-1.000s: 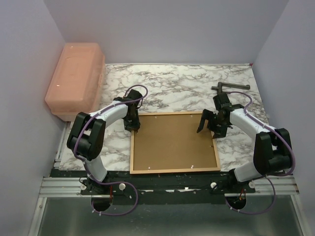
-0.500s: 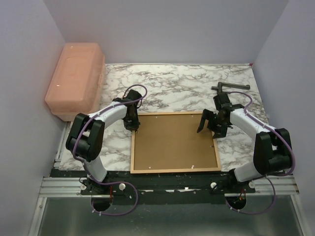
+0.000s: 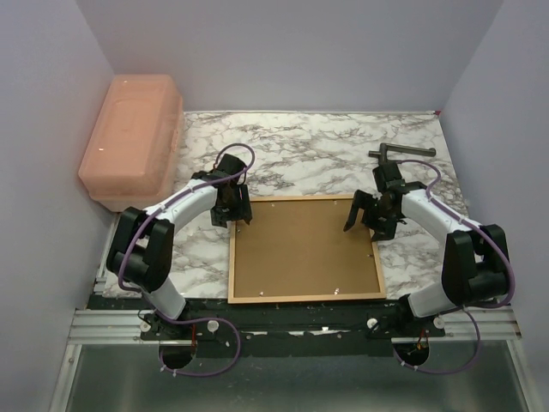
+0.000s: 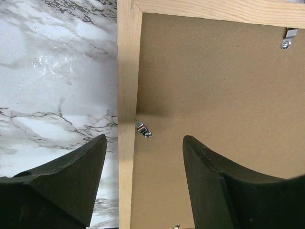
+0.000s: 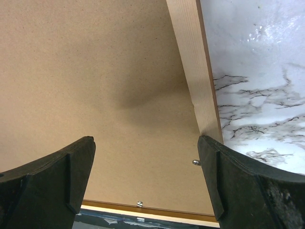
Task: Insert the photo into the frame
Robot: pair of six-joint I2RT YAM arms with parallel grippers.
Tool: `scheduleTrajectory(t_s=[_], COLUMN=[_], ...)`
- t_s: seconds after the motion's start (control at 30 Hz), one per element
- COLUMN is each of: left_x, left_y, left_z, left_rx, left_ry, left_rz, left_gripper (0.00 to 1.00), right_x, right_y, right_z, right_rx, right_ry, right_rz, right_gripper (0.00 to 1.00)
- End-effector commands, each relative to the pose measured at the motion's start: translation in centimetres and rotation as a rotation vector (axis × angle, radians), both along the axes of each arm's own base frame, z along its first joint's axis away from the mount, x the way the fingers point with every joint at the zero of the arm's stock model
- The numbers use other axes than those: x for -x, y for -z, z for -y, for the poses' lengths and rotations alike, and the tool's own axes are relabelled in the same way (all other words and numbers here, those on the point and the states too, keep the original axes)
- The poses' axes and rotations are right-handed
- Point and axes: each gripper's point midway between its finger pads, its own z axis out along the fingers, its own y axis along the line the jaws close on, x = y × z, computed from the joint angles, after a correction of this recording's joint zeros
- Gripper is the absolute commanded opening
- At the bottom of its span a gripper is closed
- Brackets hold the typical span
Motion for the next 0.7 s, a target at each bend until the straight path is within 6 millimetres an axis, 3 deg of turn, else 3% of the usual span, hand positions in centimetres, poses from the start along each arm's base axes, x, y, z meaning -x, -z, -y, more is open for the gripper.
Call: scheduleTrajectory(t_s=[0.0, 0.1, 0.43, 0.67], left_x=[0.2, 0.1, 0.1, 0.3], left_y=[1.2, 2.2, 2.3, 3.0], left_z=[-0.7, -1.1, -0.9, -0.5], left_rx=[-0.041, -0.074, -0.123, -0.127], left_ry=[-0.042, -0.055, -0.035, -0.018], left_rz=[-0.031, -0.049, -0.090, -0.123], left_gripper=[0.64, 0.61, 0.53, 0.25], right_x=[-0.3, -0.3, -0.2, 0.1], right_y=[-0.8, -0.8, -0.9, -0.9], right_z=[0.4, 0.7, 0.9, 0.8], right_rx=[0.003, 0.007, -0.016, -0.061], right_ry=[0.016, 0.020, 0.032, 0.046], right_rz=[0.031, 0.032, 0.029, 0.019], right_gripper=[0.97, 0.97, 0.97, 0.97])
